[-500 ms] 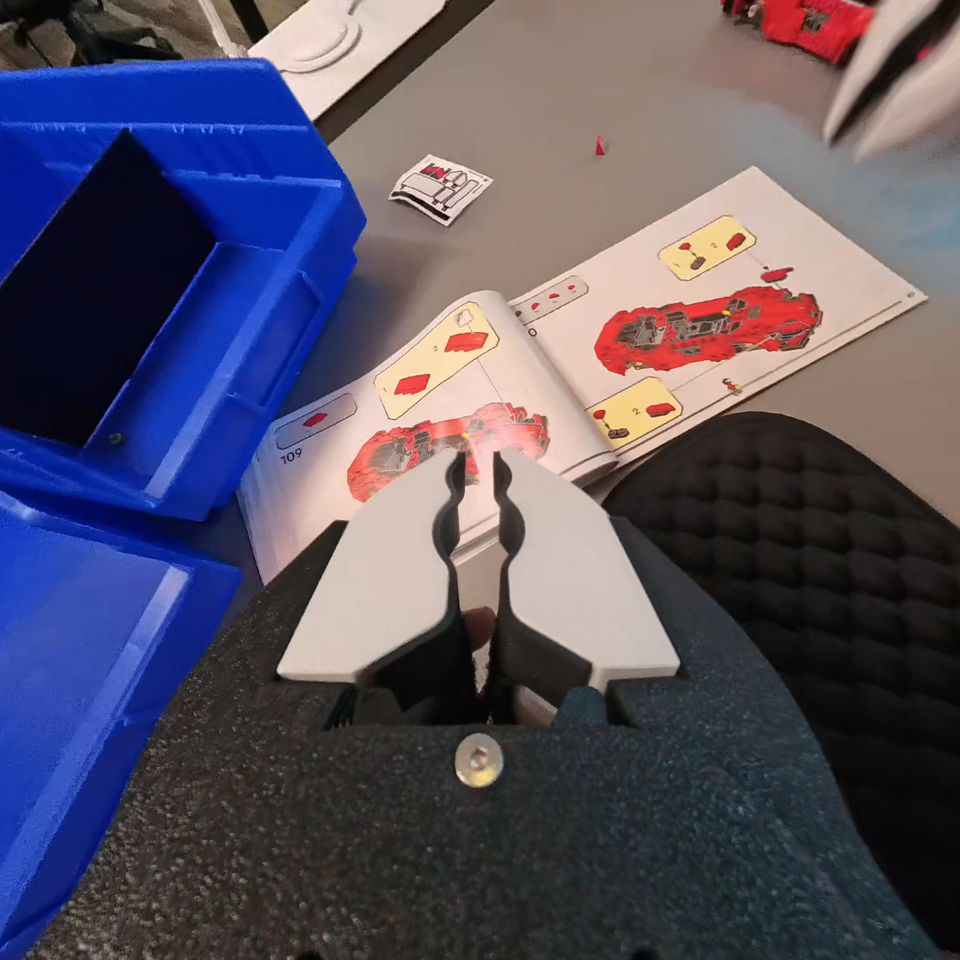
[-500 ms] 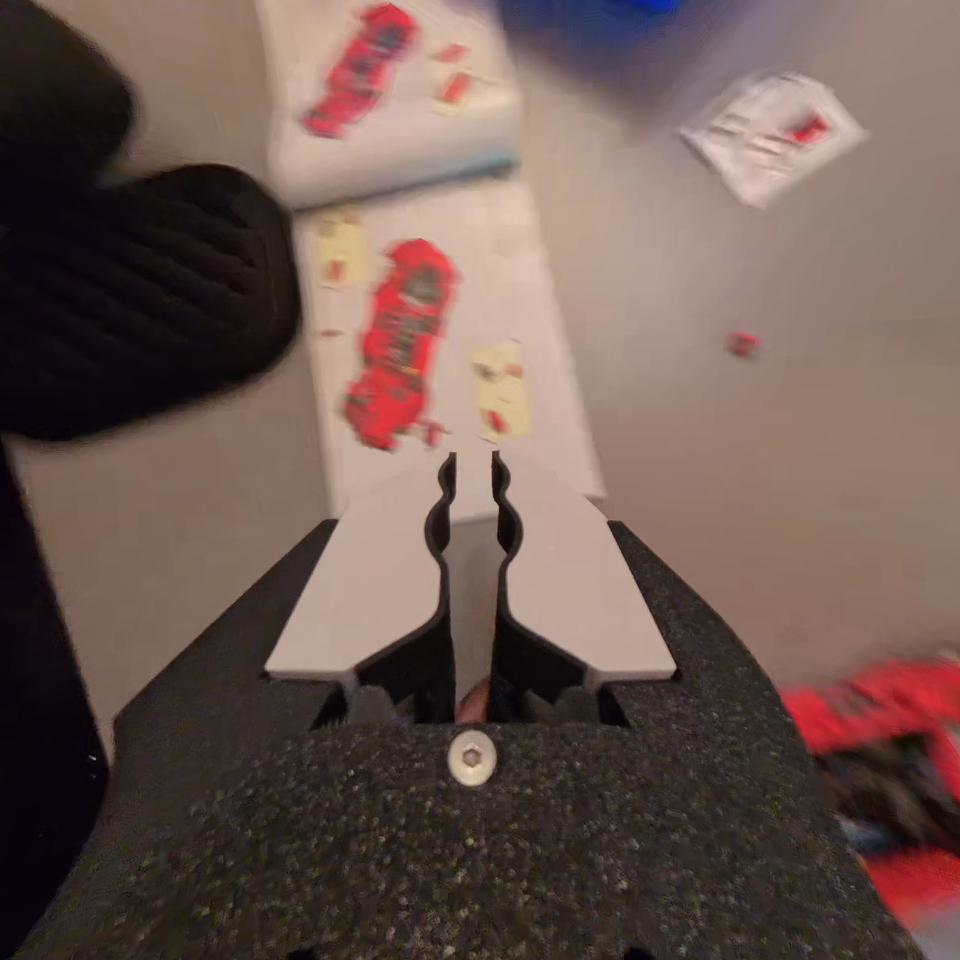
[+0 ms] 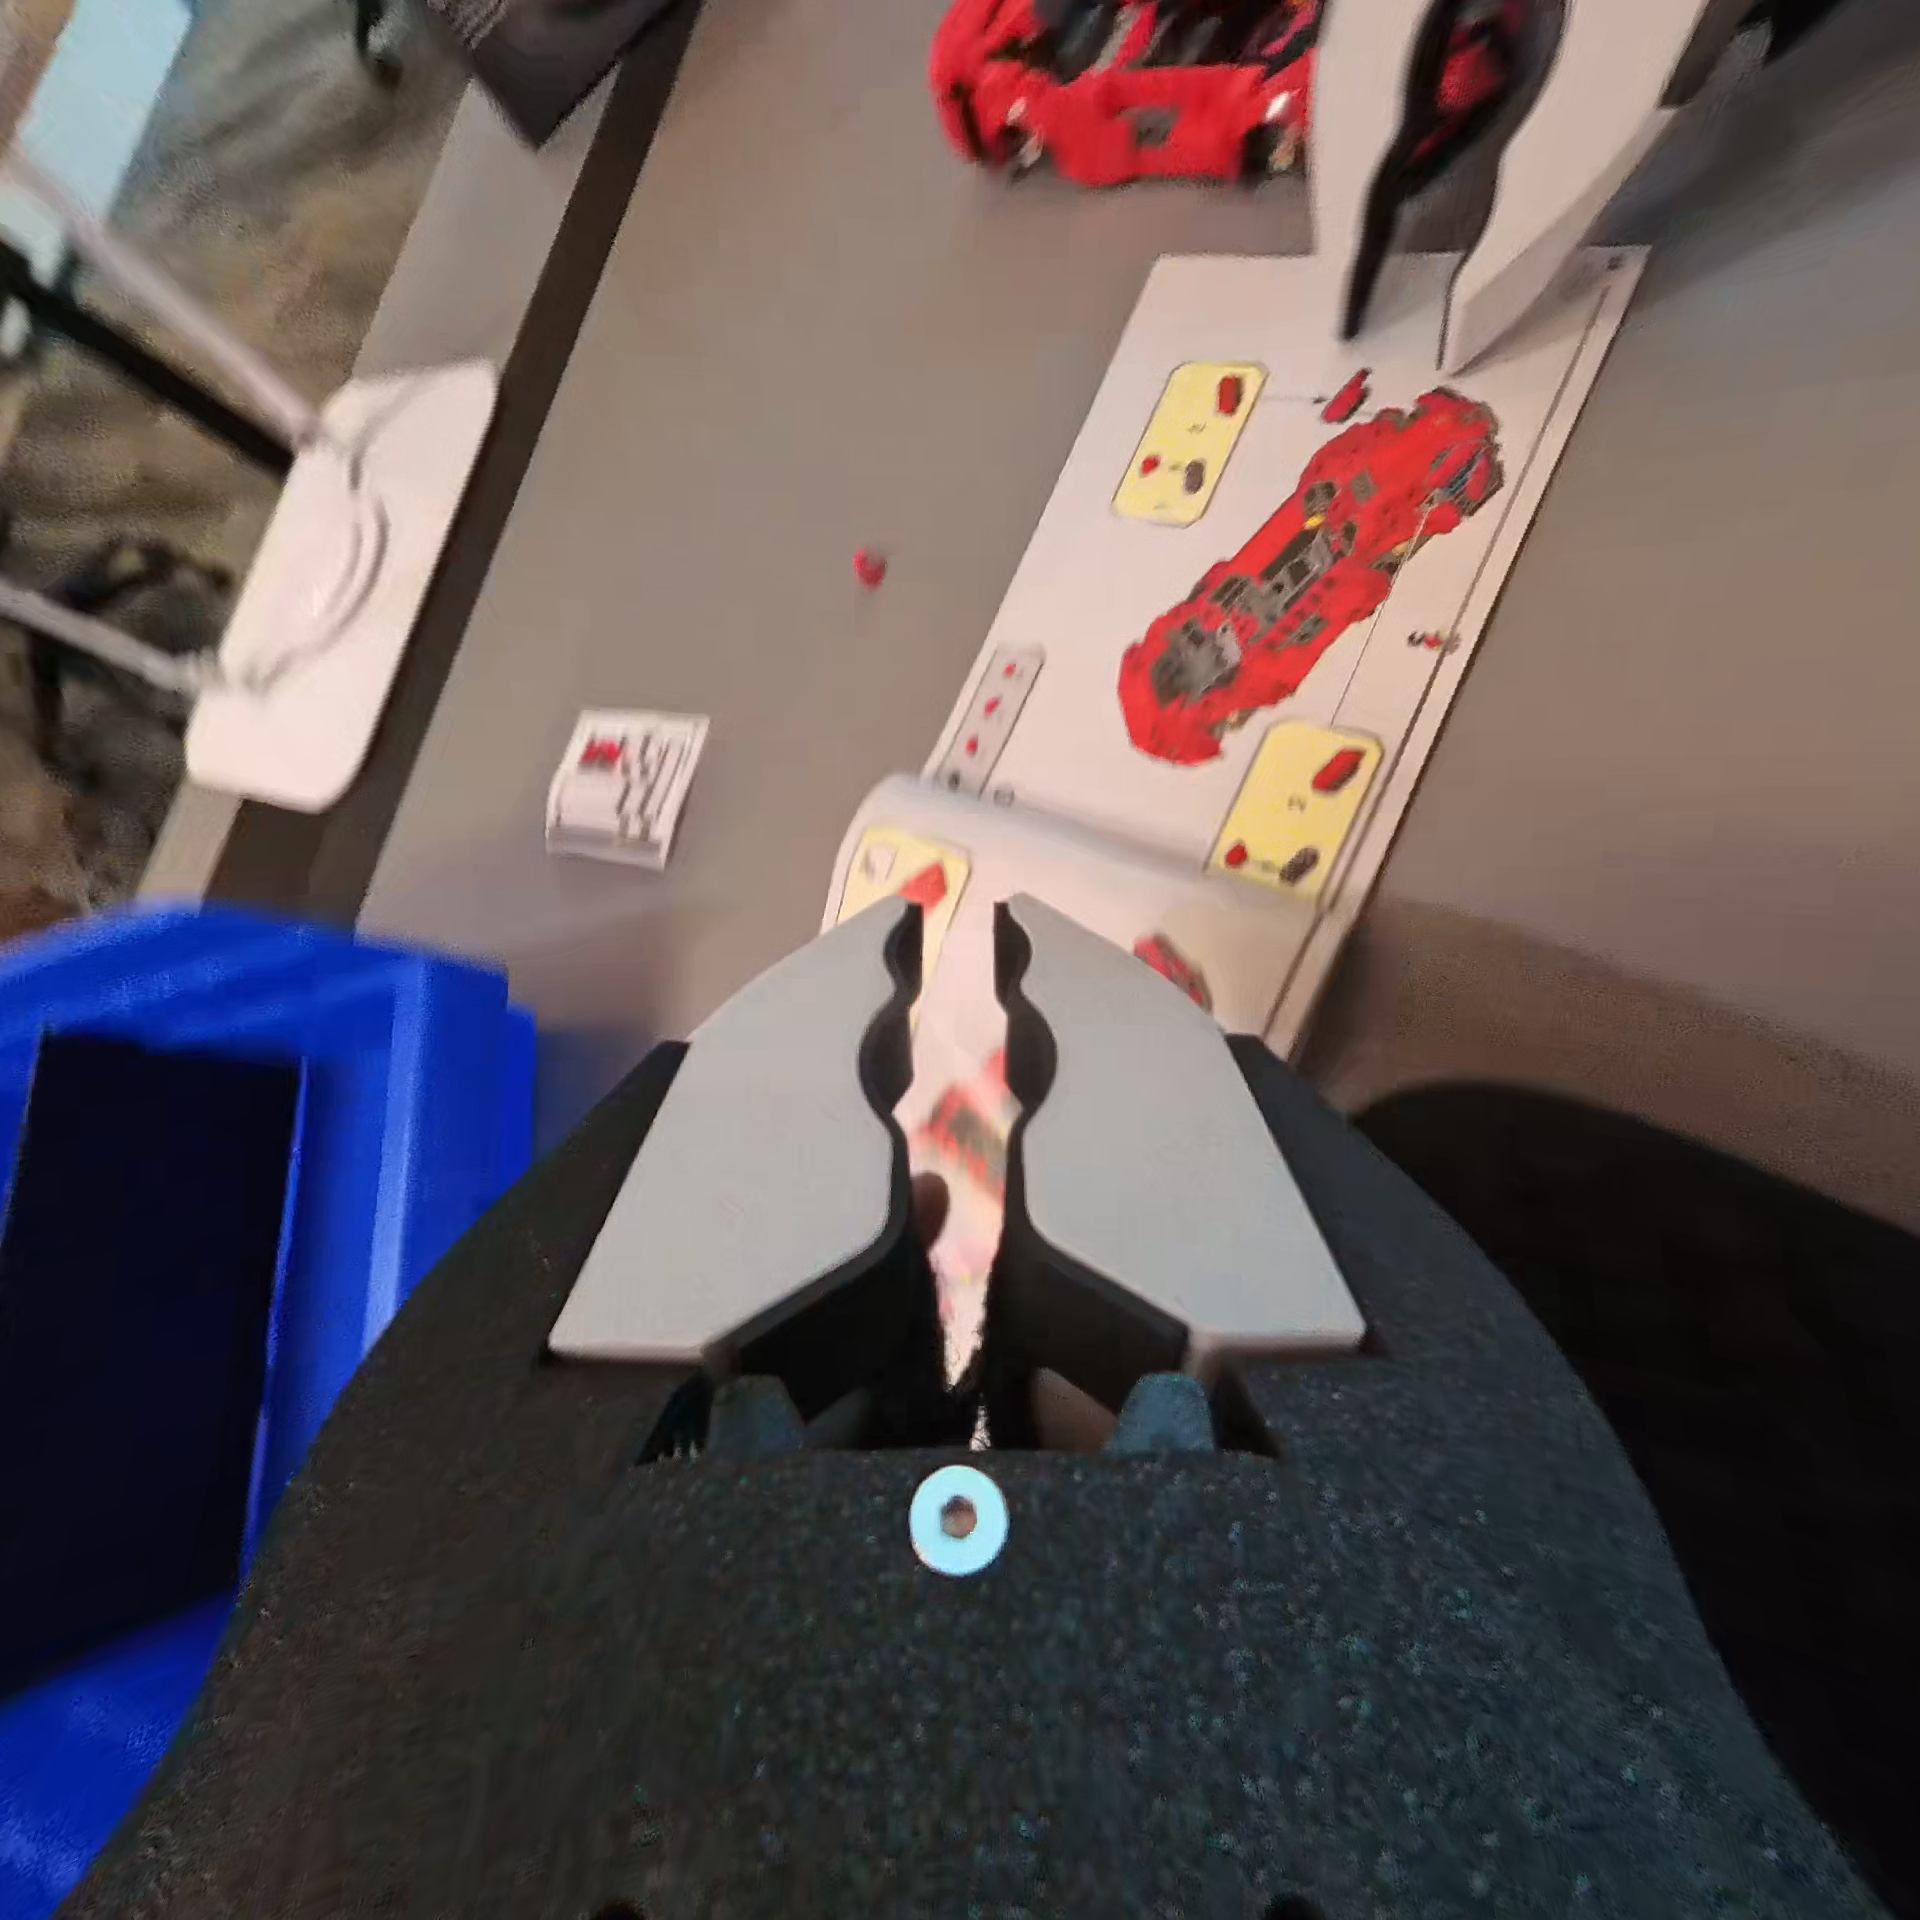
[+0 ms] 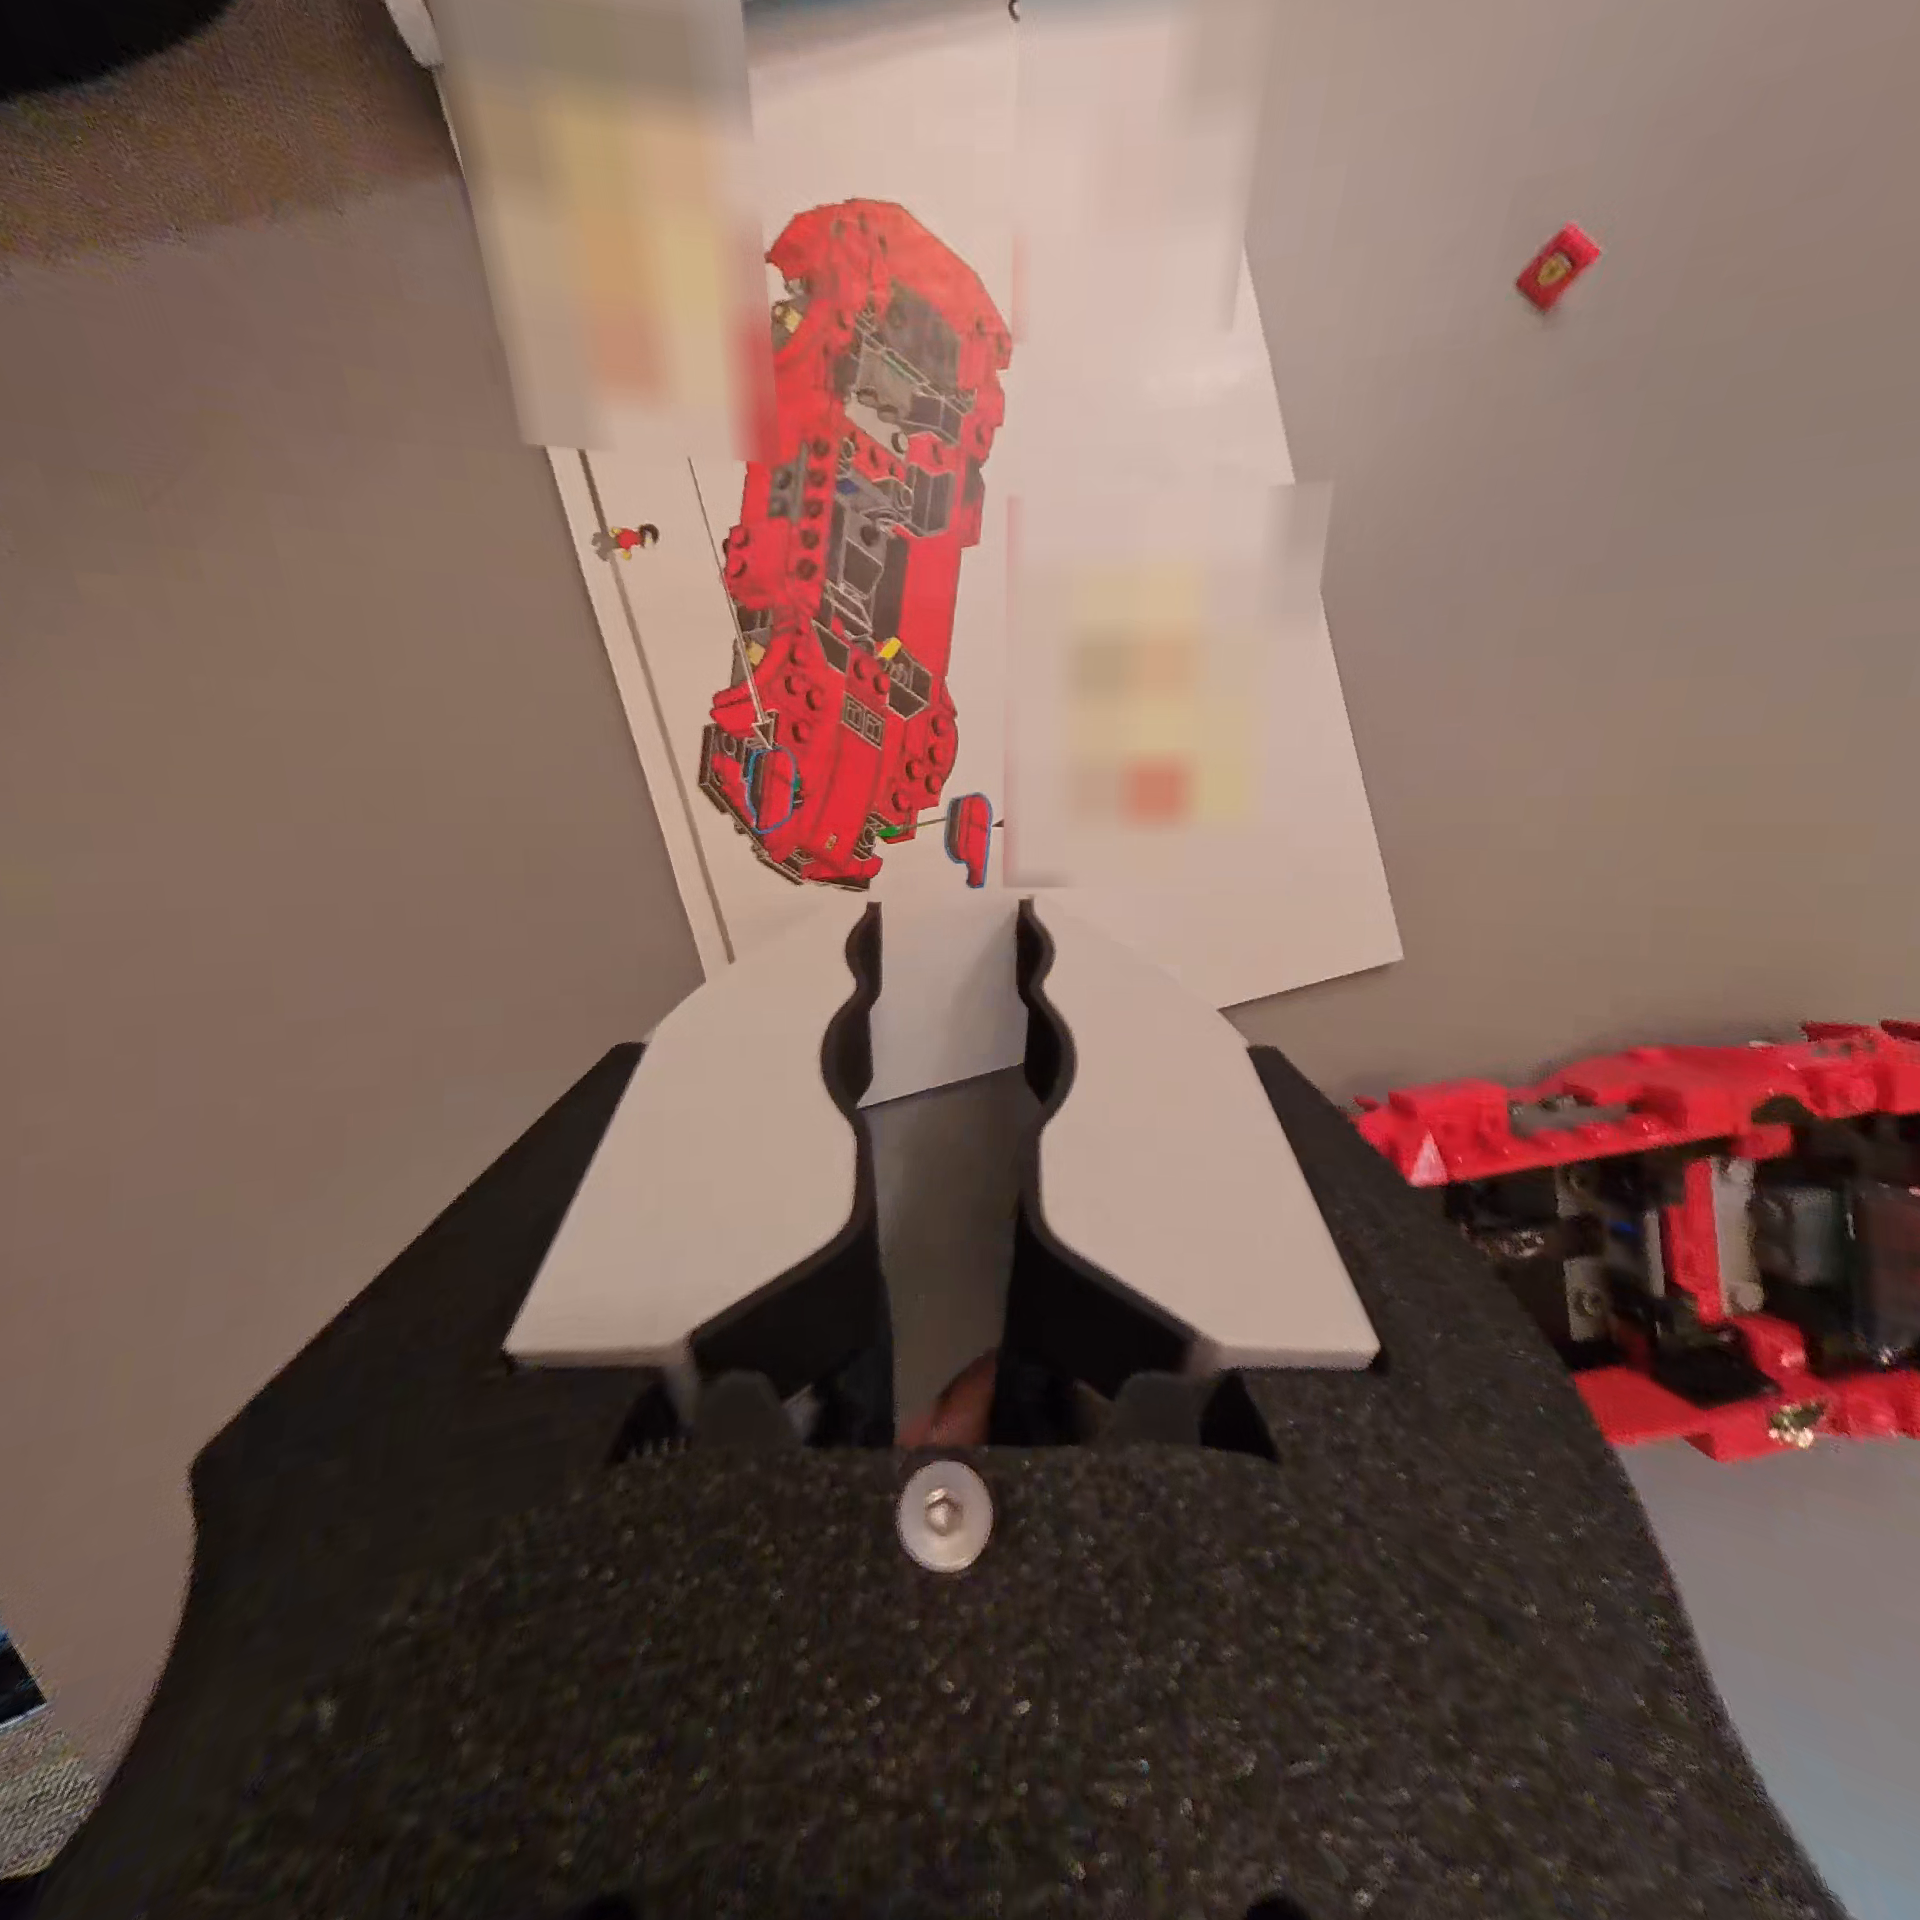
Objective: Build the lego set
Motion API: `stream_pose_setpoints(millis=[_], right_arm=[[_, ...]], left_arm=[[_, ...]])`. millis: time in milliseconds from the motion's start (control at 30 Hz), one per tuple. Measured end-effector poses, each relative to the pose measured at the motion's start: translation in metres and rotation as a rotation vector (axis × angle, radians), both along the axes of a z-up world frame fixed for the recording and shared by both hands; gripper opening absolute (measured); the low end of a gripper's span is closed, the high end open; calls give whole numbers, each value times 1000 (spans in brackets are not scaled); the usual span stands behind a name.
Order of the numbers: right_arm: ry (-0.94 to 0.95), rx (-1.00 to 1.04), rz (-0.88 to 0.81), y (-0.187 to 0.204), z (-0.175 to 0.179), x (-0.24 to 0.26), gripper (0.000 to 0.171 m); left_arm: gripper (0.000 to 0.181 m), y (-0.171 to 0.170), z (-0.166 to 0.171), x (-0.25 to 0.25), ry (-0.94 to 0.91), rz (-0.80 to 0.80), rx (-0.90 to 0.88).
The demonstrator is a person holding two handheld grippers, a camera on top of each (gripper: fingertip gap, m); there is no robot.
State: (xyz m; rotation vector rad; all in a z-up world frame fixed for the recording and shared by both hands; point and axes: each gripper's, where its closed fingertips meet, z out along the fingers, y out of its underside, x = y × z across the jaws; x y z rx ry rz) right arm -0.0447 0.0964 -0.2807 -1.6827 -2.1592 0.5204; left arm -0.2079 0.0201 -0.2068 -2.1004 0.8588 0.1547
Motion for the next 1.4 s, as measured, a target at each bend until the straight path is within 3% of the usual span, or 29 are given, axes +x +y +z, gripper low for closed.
stream_pose_setpoints(millis=[100,200,333,500,867,1067,1133,1233,1400], right_arm=[[136,-91,-77,-5,17,-6,30],[312,-237,-227,-7,40,-2,22],[299,-168,-265,-9,24,21,11],[201,-122,-232,-10,2,20,5],[175,-108,-199,-13,0,-1,0],[176,-122,-203,-16,0,-11,0],[184,-131,-207,-17,0,-13,0],[187,-132,-212,-18,0,-14,0],[192,-133,-223,-17,0,-14,0]], left_arm=[[5,29,-14,35,75,-137,15],[0,44,-48,29,212,-121,-119],[0,41,-73,25,148,-110,-175],[0,41,-72,26,73,-96,-85],[0,41,-72,26,15,-101,-94],[17,42,-69,27,3,-105,-119],[23,43,-46,39,-95,-113,-53],[47,29,-13,77,-180,-214,1],[47,24,-31,119,-43,-254,23]])
